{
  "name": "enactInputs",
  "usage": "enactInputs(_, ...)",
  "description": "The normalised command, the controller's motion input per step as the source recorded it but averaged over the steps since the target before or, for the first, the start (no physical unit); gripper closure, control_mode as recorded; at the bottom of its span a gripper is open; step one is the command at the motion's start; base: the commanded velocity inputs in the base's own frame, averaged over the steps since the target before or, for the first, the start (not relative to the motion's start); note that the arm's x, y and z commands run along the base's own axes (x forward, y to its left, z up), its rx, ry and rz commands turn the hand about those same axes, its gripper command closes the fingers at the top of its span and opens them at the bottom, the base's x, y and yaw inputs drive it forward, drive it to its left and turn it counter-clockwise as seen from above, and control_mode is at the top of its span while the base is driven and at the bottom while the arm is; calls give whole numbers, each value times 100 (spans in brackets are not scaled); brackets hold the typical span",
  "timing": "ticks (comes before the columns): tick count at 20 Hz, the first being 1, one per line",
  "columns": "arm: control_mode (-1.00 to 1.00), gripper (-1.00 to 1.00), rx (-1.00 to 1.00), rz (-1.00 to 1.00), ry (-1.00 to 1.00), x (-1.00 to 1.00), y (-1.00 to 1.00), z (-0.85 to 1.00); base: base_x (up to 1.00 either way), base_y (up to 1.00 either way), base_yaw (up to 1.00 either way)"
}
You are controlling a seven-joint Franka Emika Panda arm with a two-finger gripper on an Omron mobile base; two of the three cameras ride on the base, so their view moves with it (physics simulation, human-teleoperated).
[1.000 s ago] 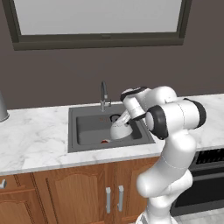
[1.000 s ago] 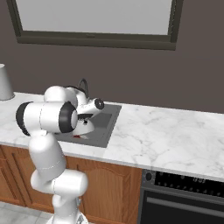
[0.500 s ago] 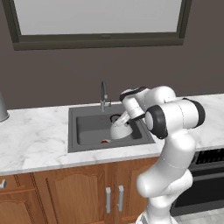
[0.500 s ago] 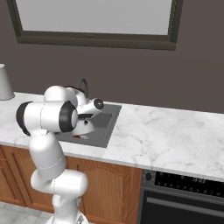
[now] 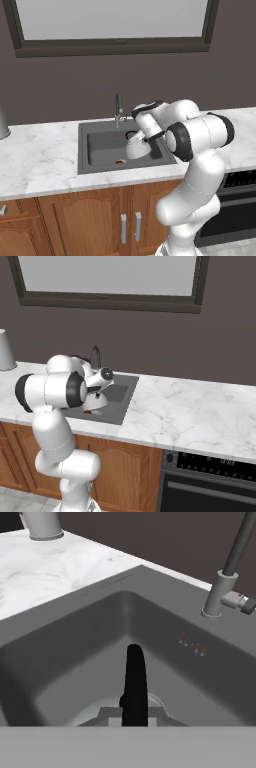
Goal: Open the cabinet, pick the kettle from the cabinet, and place it in the sink.
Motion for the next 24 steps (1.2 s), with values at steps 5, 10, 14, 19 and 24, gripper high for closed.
enactInputs(5, -100, 100, -8, -11, 0, -31, 18, -41, 0, 0, 0)
enactInputs(10, -100, 100, -7, -12, 0, -32, 12, -42, 0, 0, 0)
enactInputs(14, -100, 100, -4, -15, 0, -36, 11, -40, 0, 0, 0)
enactInputs(19, -100, 100, -1, -15, 4, -26, 7, -40, 0, 0, 0)
enactInputs(24, -100, 100, -1, -15, 10, -19, 6, -42, 0, 0, 0)
